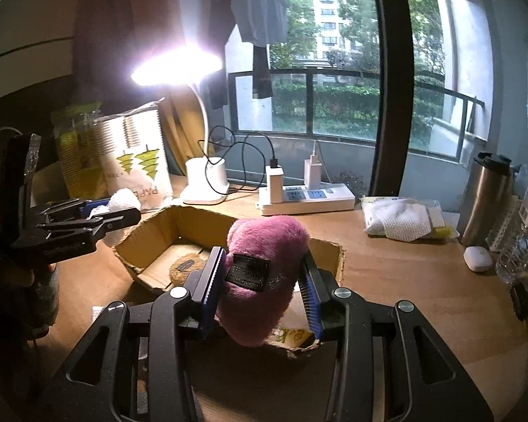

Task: Organize soft objects
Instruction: 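Carry the bubble wrap and pink plush over the cardboard box with both grippers, then lower both items into the box and open both grippers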

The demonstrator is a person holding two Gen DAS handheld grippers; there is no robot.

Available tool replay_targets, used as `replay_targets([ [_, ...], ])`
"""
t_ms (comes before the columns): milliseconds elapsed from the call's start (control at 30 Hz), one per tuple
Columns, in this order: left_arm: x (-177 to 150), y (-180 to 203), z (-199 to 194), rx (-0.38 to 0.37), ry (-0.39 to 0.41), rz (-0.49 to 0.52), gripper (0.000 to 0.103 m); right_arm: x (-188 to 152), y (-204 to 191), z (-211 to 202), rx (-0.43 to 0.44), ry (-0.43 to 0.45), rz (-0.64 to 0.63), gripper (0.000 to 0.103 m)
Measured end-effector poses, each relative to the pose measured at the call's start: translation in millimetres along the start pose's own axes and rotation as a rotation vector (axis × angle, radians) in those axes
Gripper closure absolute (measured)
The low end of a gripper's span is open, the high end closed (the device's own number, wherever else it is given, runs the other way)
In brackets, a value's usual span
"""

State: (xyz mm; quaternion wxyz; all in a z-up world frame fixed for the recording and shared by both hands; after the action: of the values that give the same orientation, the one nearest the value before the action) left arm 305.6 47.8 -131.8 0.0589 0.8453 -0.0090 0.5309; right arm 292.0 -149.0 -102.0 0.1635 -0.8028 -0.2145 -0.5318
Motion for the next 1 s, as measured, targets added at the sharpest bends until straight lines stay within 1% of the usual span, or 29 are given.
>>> replay_targets([
  [200, -9, -6, 15, -0.001, -0.036, -0.034, 0.056, -5, 8, 11, -0.02, -0.023, 0.017, 0.061],
  [233, -10, -7, 18, -0.004, -0.044, -0.038, 0.052, -6, 9, 14, -0.022, -0.028, 0.019, 0.061],
  [267, -12, -6, 20, -0.007, -0.05, -0.041, 0.051, -7, 9, 16, -0.025, -0.031, 0.019, 0.061],
  [367, -16, -4, 25, -0.023, -0.06, -0.038, 0.051, -10, 11, 23, -0.031, -0.045, 0.024, 0.061],
  [433, -19, -3, 28, -0.019, -0.067, -0.03, 0.05, -13, 13, 28, -0.037, -0.057, 0.026, 0.061],
  [500, -21, -3, 30, -0.02, -0.074, -0.031, 0.049, -15, 14, 31, -0.042, -0.066, 0.027, 0.061],
  [533, -22, -4, 31, -0.019, -0.076, -0.032, 0.045, -16, 14, 33, -0.047, -0.072, 0.027, 0.061],
  [567, -22, -4, 30, -0.019, -0.075, -0.035, 0.037, -17, 15, 34, -0.049, -0.074, 0.027, 0.061],
  [600, -21, -5, 28, -0.021, -0.068, -0.041, 0.036, -17, 16, 36, -0.054, -0.077, 0.029, 0.061],
  [700, -19, -9, 24, -0.025, -0.052, -0.059, 0.035, -16, 19, 38, -0.061, -0.077, 0.038, 0.061],
  [933, -16, -23, 13, -0.02, -0.018, -0.116, 0.034, 0, 19, 45, -0.07, -0.054, 0.034, 0.061],
  [1000, -16, -27, 11, -0.013, -0.013, -0.126, 0.034, 1, 21, 50, -0.081, -0.055, 0.035, 0.059],
])
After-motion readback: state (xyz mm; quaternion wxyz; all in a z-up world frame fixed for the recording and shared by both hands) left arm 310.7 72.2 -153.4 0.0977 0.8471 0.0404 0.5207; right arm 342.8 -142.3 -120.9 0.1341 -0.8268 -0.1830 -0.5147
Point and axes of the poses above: each gripper's, at about its wrist camera, not at the fingertips, and z roughly the way its jaws point, y to its right, x to its top, the point moved 7 cm from there along z, roughly the way its jaws point, and after that the axes turned 5 degrees about y, right-handed, at the moved point
